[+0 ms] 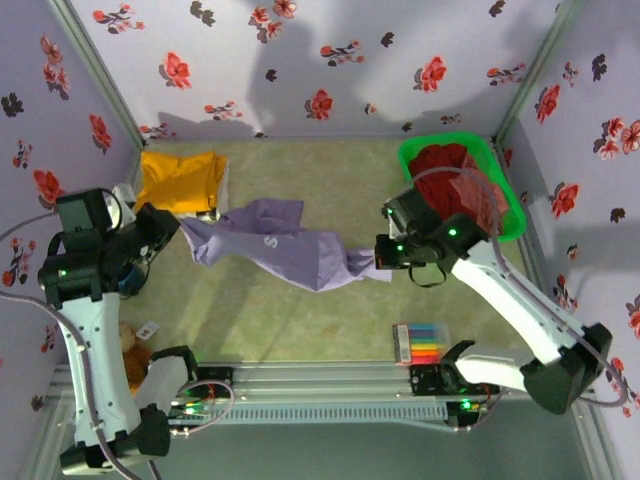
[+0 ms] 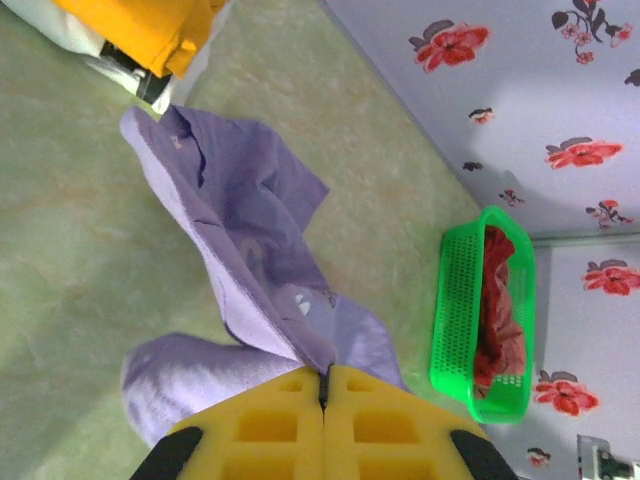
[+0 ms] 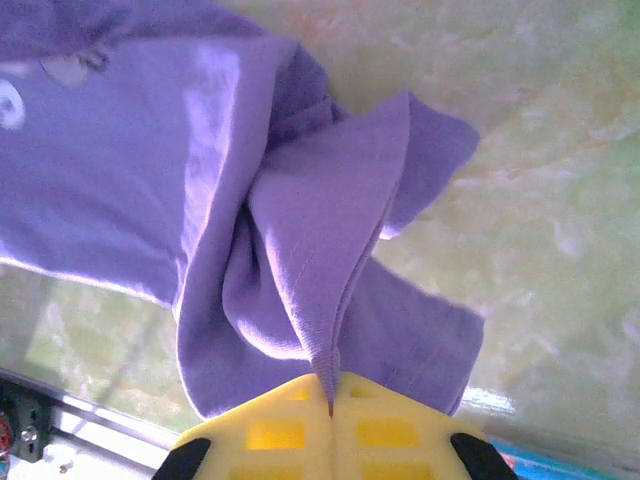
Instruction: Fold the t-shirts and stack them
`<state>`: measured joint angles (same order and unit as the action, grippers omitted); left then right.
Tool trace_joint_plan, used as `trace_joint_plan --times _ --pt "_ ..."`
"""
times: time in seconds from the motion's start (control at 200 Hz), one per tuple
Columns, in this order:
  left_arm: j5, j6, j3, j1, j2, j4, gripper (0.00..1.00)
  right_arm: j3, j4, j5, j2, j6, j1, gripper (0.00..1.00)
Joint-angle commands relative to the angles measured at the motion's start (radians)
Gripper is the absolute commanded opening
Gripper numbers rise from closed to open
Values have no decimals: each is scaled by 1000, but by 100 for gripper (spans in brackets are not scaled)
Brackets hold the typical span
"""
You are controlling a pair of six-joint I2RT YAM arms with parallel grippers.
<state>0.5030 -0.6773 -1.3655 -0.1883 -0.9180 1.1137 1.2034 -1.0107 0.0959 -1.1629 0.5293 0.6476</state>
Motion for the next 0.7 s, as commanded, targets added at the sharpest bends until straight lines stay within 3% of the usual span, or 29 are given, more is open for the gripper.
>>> trace_joint_plan --times 0.0,0.075,0.205,0.35,0.51,0.695 --pt "46 68 -21 -9 -94 49 0 64 -60 -47 -27 4 -48 0" --pt "43 102 -38 -11 -205 21 0 100 -52 -32 -126 -34 -166 0" --pt "34 130 -51 -14 -383 -37 0 170 20 125 -353 -61 -338 0" --pt "-24 158 -11 -27 -473 -92 0 287 1 214 -511 -88 -351 16" --pt "-23 187 36 -42 -514 -120 0 267 16 206 -486 -101 -352 42" --pt "-7 215 90 -111 -526 -141 0 217 6 202 -471 -136 -358 44"
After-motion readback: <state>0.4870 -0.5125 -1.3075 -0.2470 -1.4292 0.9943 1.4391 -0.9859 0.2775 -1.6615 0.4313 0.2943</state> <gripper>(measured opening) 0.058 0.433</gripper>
